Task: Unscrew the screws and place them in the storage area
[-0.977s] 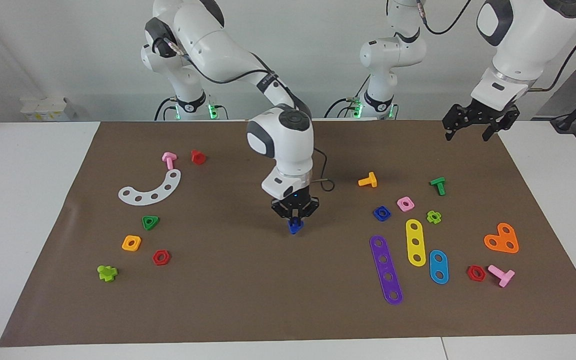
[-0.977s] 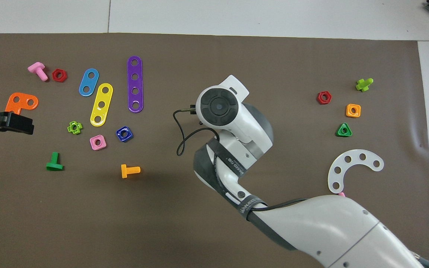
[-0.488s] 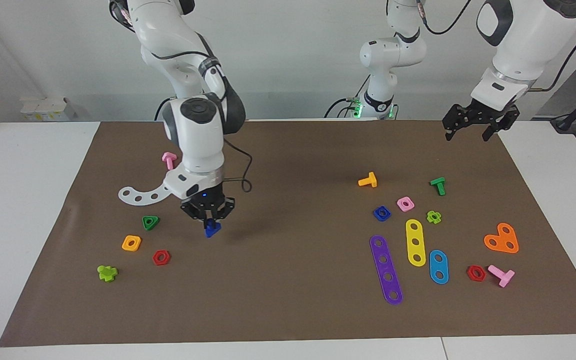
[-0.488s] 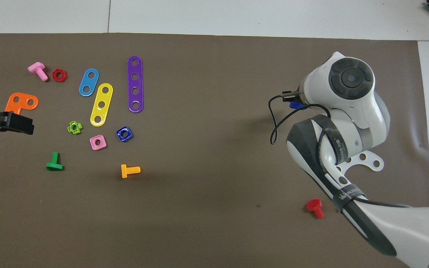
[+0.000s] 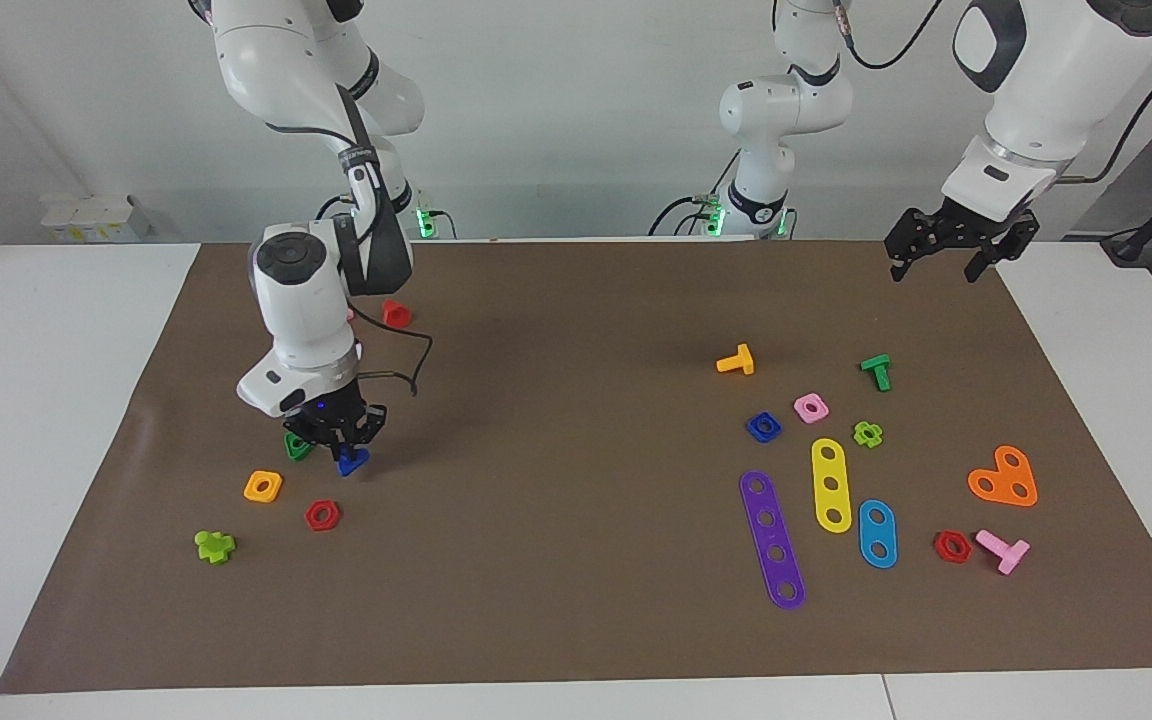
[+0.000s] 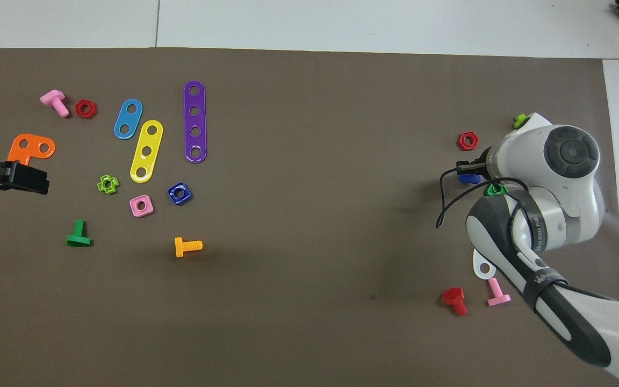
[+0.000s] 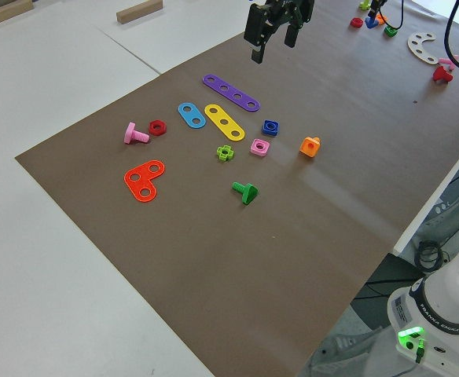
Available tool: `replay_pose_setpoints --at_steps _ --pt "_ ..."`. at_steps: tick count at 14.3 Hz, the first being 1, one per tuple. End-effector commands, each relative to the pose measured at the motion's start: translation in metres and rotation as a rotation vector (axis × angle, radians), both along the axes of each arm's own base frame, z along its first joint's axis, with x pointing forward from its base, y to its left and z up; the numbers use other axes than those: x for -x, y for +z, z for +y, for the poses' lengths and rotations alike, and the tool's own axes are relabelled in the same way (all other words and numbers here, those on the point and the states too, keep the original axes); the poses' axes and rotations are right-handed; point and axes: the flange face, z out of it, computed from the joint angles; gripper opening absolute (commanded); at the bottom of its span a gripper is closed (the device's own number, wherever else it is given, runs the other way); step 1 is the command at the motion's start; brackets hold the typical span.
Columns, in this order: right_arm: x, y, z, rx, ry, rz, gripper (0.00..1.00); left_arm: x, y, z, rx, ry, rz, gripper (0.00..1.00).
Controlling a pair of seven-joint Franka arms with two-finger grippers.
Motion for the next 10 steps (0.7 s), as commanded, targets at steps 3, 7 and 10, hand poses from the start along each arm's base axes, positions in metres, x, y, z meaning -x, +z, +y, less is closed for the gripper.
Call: replay_pose_setpoints --at_steps 3,7,10 --pt "0.0144 0.0019 0.0042 -0.042 -0.005 -0.009 0.00 0.0059 -0.0003 0.0013 0.014 0.013 -0.006 1.00" --pt "0.0155 -0.0033 0.0011 -0.044 0.010 -0.013 0.00 0.0057 -0.0002 0.0013 0.014 0.013 -0.007 1.00" --pt "0.0136 -0.0028 -0.0003 -0.048 0.001 -0.027 0.30 0.0057 -0.0002 0.0013 0.014 0.013 -0.007 1.00"
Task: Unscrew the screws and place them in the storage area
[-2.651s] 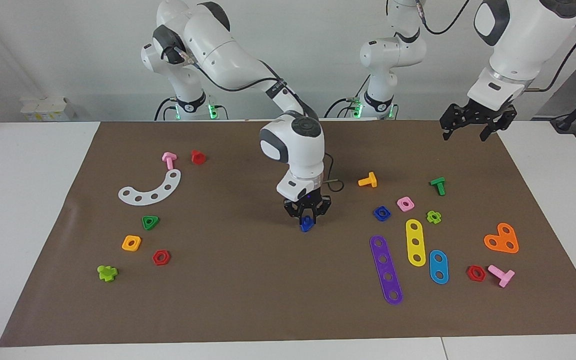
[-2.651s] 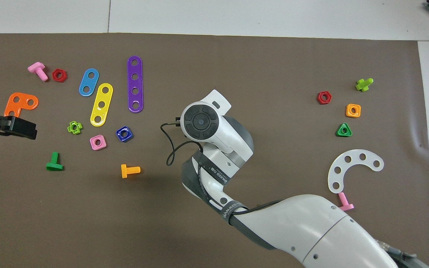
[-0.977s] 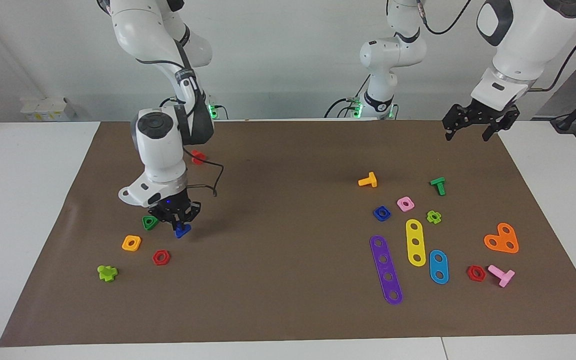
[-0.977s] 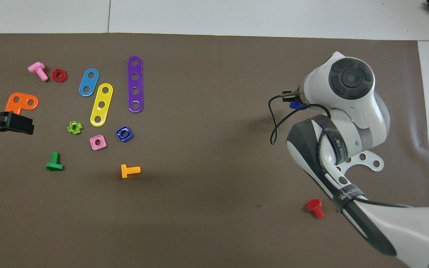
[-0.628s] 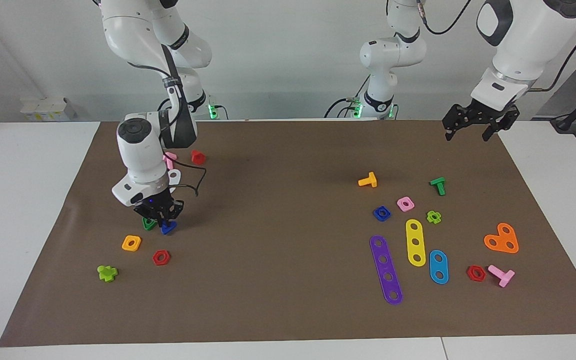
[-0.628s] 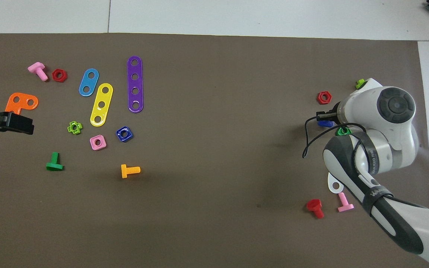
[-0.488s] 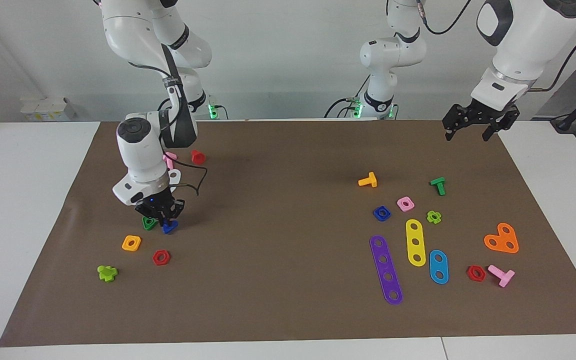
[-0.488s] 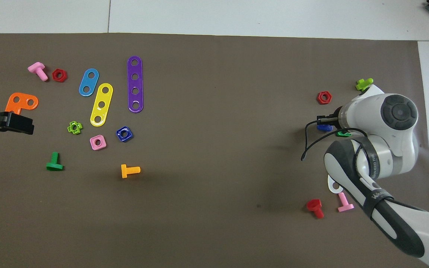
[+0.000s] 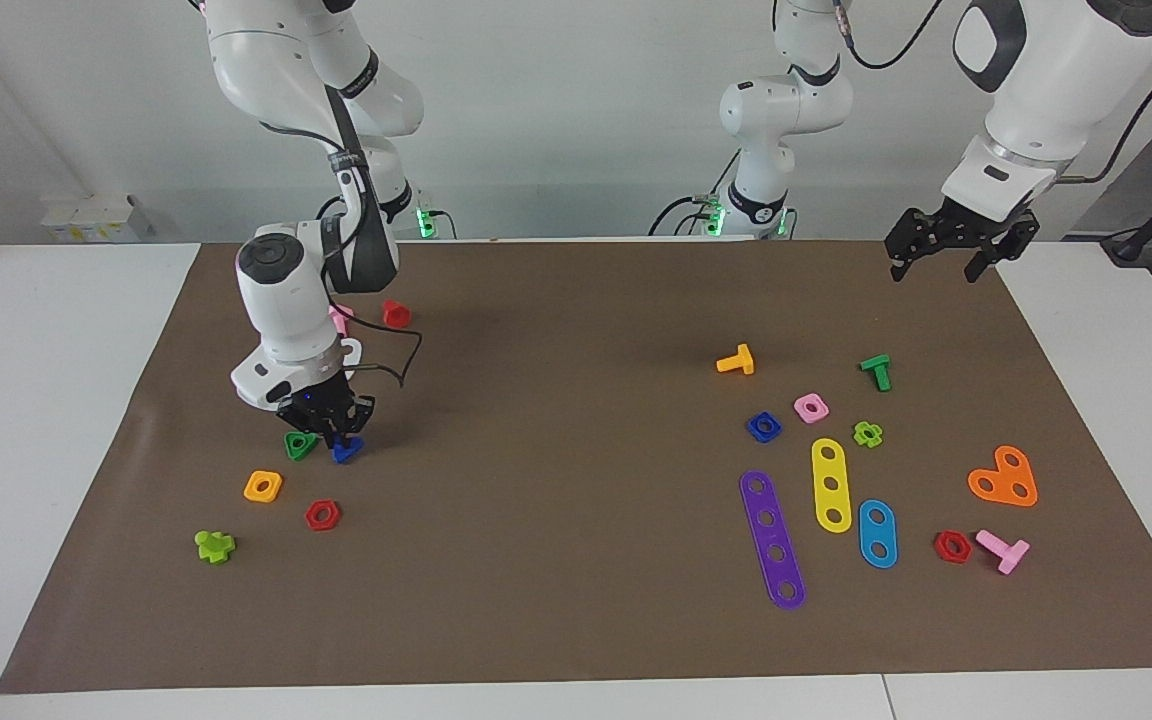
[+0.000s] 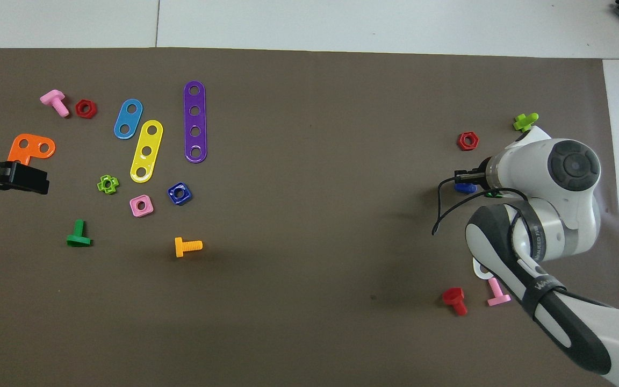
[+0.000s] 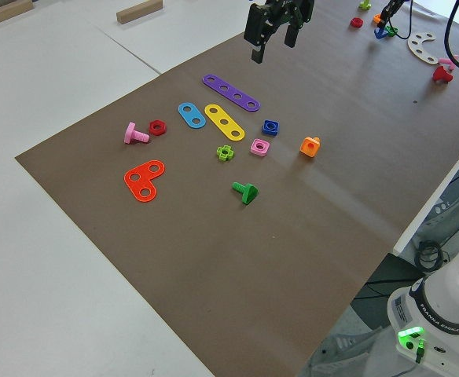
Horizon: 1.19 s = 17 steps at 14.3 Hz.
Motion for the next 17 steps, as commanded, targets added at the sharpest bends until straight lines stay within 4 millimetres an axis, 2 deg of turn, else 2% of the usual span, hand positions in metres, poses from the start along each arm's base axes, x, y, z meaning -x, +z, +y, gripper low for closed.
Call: replay_pose_setpoints --at_steps 1,2,4,7,9,11,13,15,17 --pt "0.003 0.005 -0.007 -0.017 0.002 -0.035 0.99 0.006 0.000 0.001 0.014 0.013 -0.007 1.00" --pt "-0.004 0.014 -0.008 -0.019 -0.009 -0.051 1.00 0.006 0.001 0.001 0.014 0.013 -0.009 1.00" --pt "-0.019 0.053 -0.021 -0.015 -0.090 -0.057 1.00 0.006 0.000 0.001 0.014 0.013 -0.007 1.00" --pt "-0.036 0.123 -0.026 0.002 -0.171 0.004 1.00 0.006 0.000 0.001 0.014 0.013 -0.007 1.00" --pt "-0.025 0.170 -0.028 -0.044 -0.223 0.010 1.00 0.006 0.000 0.001 0.014 0.013 -0.007 1.00" --pt "-0.004 0.214 -0.042 -0.090 -0.281 0.035 1.00 0.006 0.000 0.001 0.014 0.013 -0.007 1.00" --pt "0.013 0.247 -0.047 -0.077 -0.294 0.068 1.00 0.006 0.000 0.001 0.014 0.013 -0.007 1.00" --pt "0.024 0.278 -0.061 -0.069 -0.315 0.111 1.00 0.006 0.000 0.001 0.014 0.013 -0.007 1.00" --pt "0.035 0.306 -0.065 -0.065 -0.324 0.152 1.00 0.006 0.000 0.001 0.014 0.013 -0.007 1.00"
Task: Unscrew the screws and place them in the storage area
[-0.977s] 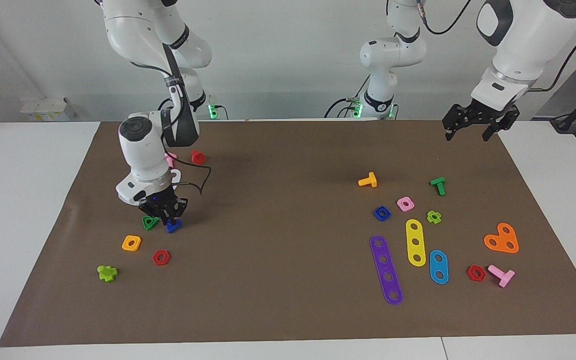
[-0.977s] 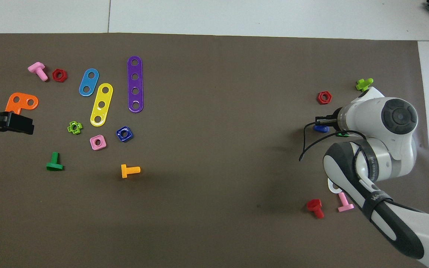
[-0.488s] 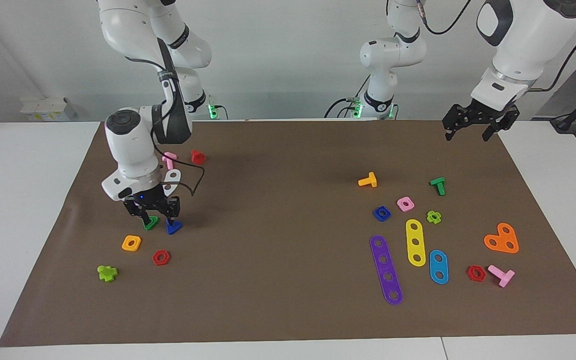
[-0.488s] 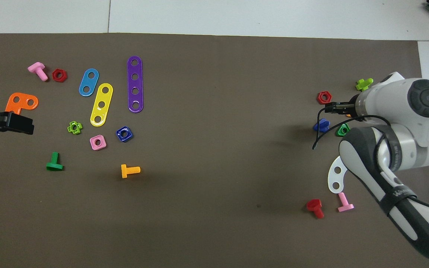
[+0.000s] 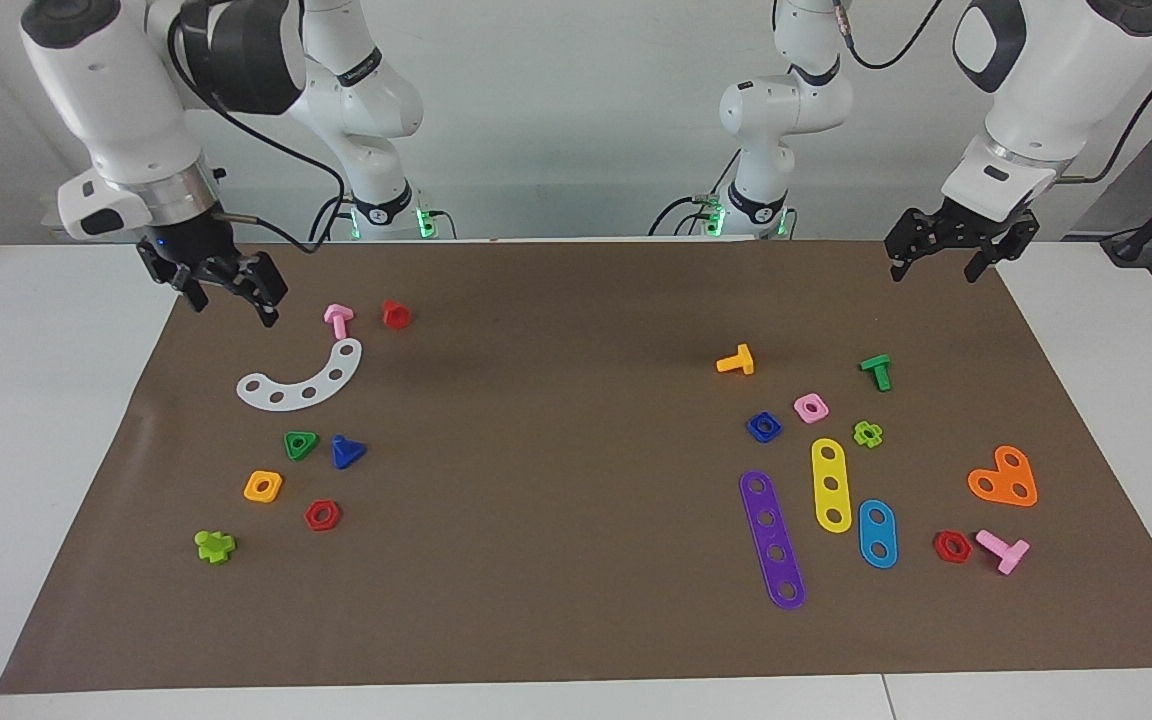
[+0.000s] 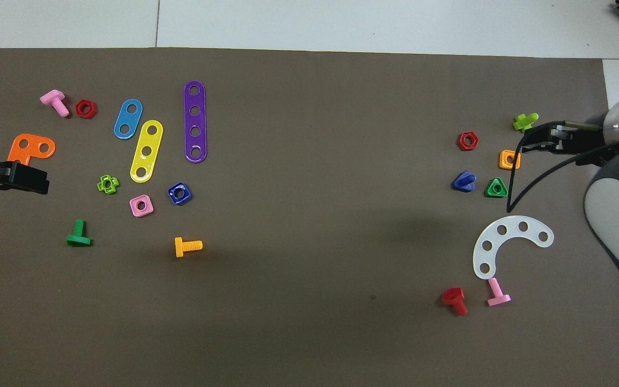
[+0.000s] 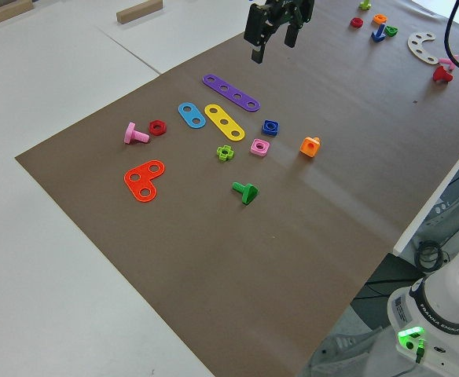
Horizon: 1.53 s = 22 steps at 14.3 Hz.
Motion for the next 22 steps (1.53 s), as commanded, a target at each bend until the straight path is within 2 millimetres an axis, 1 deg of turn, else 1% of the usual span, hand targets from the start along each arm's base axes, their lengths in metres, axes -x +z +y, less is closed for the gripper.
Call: replay_pose_setpoints --at_steps 1,3,6,9,15,16,18,20,22 --pt "0.005 0.026 -0.006 -0.032 -0.017 0.038 1.00 0.006 0.001 0.001 0.014 0.013 -0.009 1.00" --pt "0.008 0.030 -0.004 -0.030 -0.014 0.030 1.00 0.006 0.000 0.001 0.014 0.013 -0.007 1.00" --pt "0.011 0.029 0.003 -0.031 -0.003 0.052 1.00 0.006 0.000 0.001 0.014 0.013 -0.007 1.00" --pt "0.012 0.029 -0.006 -0.032 -0.006 0.052 1.00 0.006 0.001 0.001 0.014 0.013 -0.009 1.00" --pt "0.017 0.029 -0.004 -0.033 0.050 0.077 1.00 0.006 0.000 0.001 0.014 0.013 -0.006 1.00" --pt "0.019 0.032 -0.008 -0.031 0.047 0.071 1.00 0.006 0.000 0.001 0.014 0.013 -0.006 1.00" --pt "0.019 0.031 -0.012 -0.035 0.042 0.073 1.00 0.006 0.000 0.001 0.014 0.013 -0.007 1.00" --pt "0.020 0.030 -0.007 -0.038 0.074 0.086 1.00 0.006 0.000 0.001 0.014 0.013 -0.007 1.00" --pt "0.023 0.031 -0.007 -0.043 0.092 0.094 1.00 0.006 0.000 0.001 0.014 0.013 -0.006 1.00"
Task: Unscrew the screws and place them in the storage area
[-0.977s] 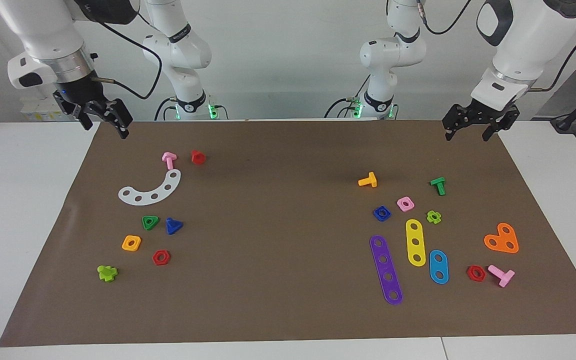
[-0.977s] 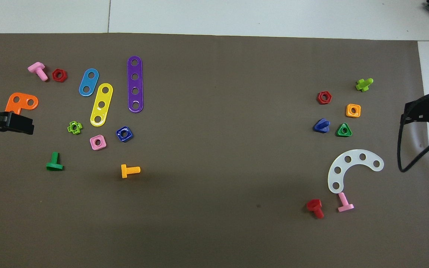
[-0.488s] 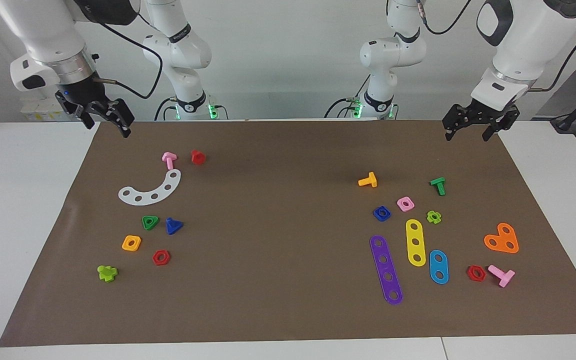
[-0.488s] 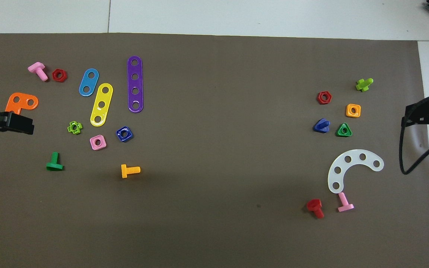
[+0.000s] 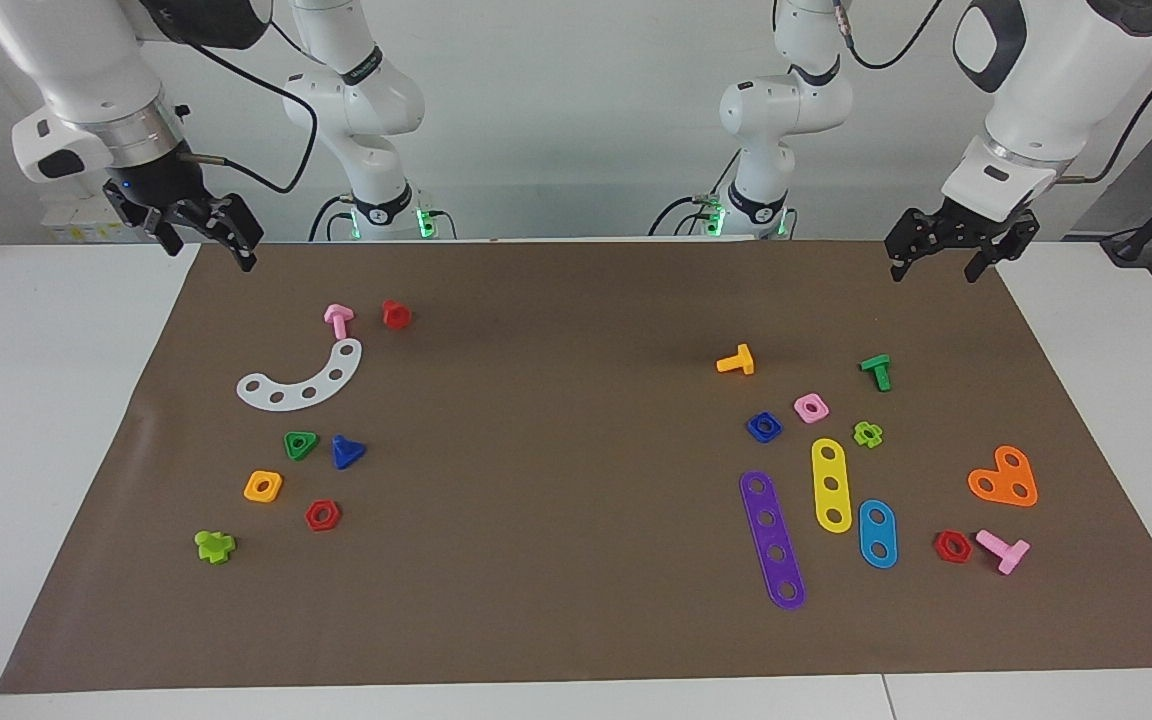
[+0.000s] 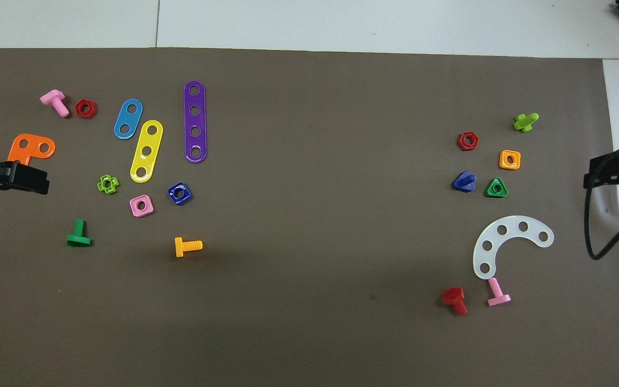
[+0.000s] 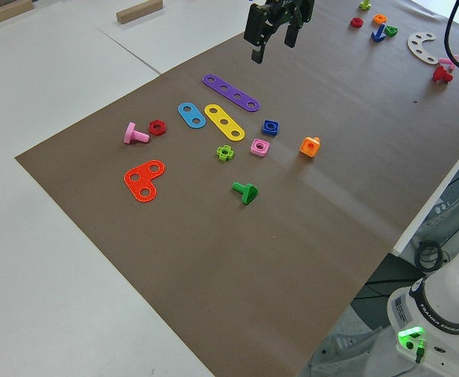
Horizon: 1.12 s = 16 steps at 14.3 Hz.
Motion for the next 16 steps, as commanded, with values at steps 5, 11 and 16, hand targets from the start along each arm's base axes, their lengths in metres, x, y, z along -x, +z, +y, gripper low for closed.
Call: replay_pose_setpoints --at_steps 5,11,16 --pt "0.007 0.005 0.006 -0.035 0.044 0.020 1.00 0.006 0.000 0.001 0.014 0.013 -0.007 1.00" --pt "0.006 0.013 0.026 -0.032 0.070 0.014 1.00 0.006 0.000 0.001 0.014 0.013 -0.007 1.00" --pt "0.007 0.007 0.024 -0.035 0.066 -0.003 1.00 0.006 0.000 0.001 0.014 0.013 -0.007 1.00"
